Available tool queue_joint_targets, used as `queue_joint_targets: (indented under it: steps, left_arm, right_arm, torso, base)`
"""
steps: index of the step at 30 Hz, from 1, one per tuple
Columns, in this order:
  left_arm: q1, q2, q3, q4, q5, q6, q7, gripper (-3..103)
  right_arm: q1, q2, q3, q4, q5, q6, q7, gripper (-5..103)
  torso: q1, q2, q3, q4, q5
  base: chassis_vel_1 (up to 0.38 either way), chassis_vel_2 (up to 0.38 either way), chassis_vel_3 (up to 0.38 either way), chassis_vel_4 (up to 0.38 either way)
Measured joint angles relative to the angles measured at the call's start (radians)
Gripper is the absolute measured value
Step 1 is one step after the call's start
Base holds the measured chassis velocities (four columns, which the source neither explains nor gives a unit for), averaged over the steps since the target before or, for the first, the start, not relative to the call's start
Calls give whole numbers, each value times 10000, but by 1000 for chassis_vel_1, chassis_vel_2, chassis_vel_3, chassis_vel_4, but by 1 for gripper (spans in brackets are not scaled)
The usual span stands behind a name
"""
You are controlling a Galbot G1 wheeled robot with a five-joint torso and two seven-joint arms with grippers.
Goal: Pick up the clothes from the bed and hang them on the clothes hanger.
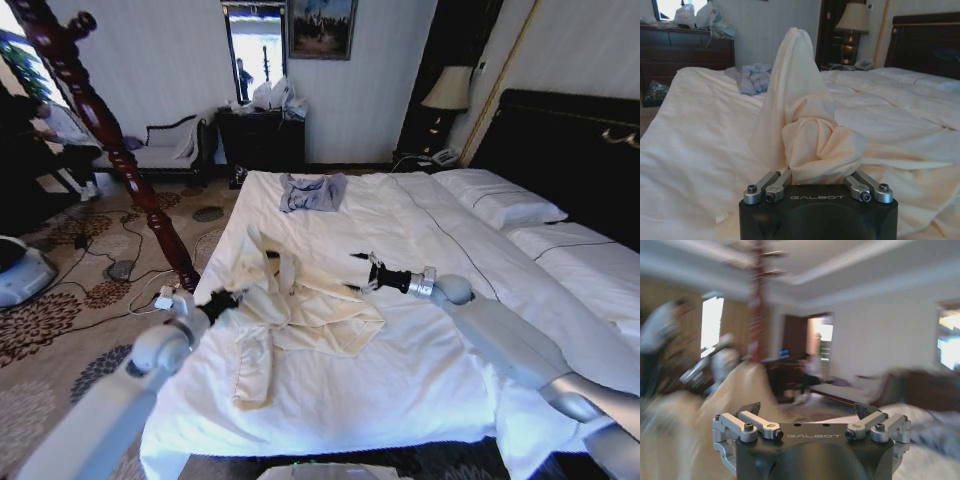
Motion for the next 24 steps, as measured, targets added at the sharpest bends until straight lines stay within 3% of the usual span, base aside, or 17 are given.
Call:
queue_joint_targets:
  steps: [3, 4, 8, 11, 13, 14, 17, 24]
  left_arm:
    - [124, 119, 72, -187, 138, -3, 27, 21]
    - [124, 119, 72, -187, 138, -3, 27, 21]
    - [270, 181, 93, -401, 407, -60, 106, 21]
    - [306, 182, 100, -463, 598, -116, 147, 21]
    - [318, 179, 100, -523, 638, -140, 159, 21]
    - [313, 118, 52, -649, 574, -143, 165, 21]
    - [314, 81, 41, -671, 550, -144, 168, 21]
    - [265, -32, 78, -675, 440, -144, 168, 21]
  right_arm:
    - [531, 21, -250, 899, 1913, -1838, 1930, 100]
    - [531, 21, -250, 899, 1913, -1838, 1930, 100]
    - [1661, 350, -875, 1868, 4216, -4063, 3615, 100]
    - [2067, 615, -1249, 2135, 4713, -4606, 4221, 100]
    - [2350, 899, -1612, 2198, 4691, -4791, 4695, 100]
    - [2593, 1410, -2280, 1818, 3257, -4805, 4838, 100]
    - [2599, 1604, -2536, 1707, 2668, -4640, 4794, 100]
    - [2770, 2123, -3043, 1208, 1198, -4022, 3996, 100]
  torso:
    - [0, 1, 0, -1, 0]
    - [0, 1, 0, -1, 0]
    - [0, 1, 0, 0, -4]
    - [0, 1, 0, 3, -6]
    - [-1, 1, 0, 0, -4]
    - [1, 1, 1, -1, -2]
    - [1, 1, 1, -5, 1]
    - [0, 1, 0, -1, -1]
  base:
    - [0, 0, 0, 0]
    - [0, 0, 0, 0]
    - [0, 0, 0, 0]
    - [0, 0, 0, 0]
    - [0, 0, 0, 0]
    - [0, 0, 0, 0]
    - [0, 0, 0, 0]
    - [0, 0, 0, 0]
